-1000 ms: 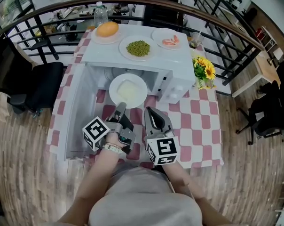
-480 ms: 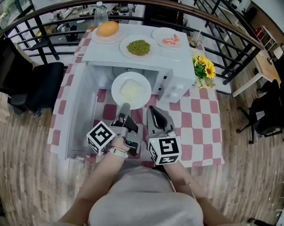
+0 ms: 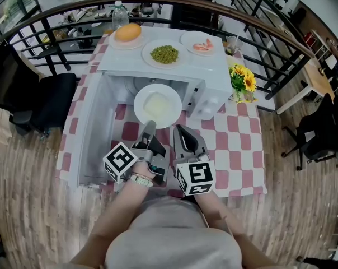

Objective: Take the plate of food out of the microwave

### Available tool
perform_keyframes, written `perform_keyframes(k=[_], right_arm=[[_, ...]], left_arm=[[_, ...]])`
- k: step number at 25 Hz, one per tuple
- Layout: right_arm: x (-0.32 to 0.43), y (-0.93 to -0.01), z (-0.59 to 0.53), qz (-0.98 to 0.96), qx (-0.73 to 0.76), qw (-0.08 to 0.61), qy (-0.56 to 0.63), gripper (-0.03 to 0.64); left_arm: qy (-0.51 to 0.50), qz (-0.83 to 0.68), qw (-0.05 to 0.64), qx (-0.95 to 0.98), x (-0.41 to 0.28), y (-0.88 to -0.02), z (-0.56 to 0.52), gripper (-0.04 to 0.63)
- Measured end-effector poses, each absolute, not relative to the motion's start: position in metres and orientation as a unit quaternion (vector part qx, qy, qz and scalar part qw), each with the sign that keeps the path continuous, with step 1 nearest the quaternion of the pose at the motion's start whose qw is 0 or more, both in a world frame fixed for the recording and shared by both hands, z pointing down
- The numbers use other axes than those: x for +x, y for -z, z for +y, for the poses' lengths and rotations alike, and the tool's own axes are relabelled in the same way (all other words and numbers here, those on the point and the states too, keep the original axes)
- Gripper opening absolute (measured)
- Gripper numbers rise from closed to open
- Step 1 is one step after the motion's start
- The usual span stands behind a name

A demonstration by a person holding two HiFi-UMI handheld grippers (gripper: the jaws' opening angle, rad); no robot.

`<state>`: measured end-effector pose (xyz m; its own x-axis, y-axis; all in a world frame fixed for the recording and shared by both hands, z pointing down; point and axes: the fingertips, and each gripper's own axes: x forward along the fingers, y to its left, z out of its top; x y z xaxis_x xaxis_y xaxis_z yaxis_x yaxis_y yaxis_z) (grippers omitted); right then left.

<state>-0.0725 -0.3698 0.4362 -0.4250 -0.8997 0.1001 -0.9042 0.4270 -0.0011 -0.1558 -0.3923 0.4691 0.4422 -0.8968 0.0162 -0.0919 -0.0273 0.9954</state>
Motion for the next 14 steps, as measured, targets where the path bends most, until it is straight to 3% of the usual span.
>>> perform_keyframes(k=[14], right_arm=[[-0.0727, -0.4325, -0.3683, -0.843, 0.535, 0.037, -0.026, 0.023]], left_arm=[[0.346, -0.394, 0.57, 0.632, -0.1547, -0.4668, -0.3915, 0.017]])
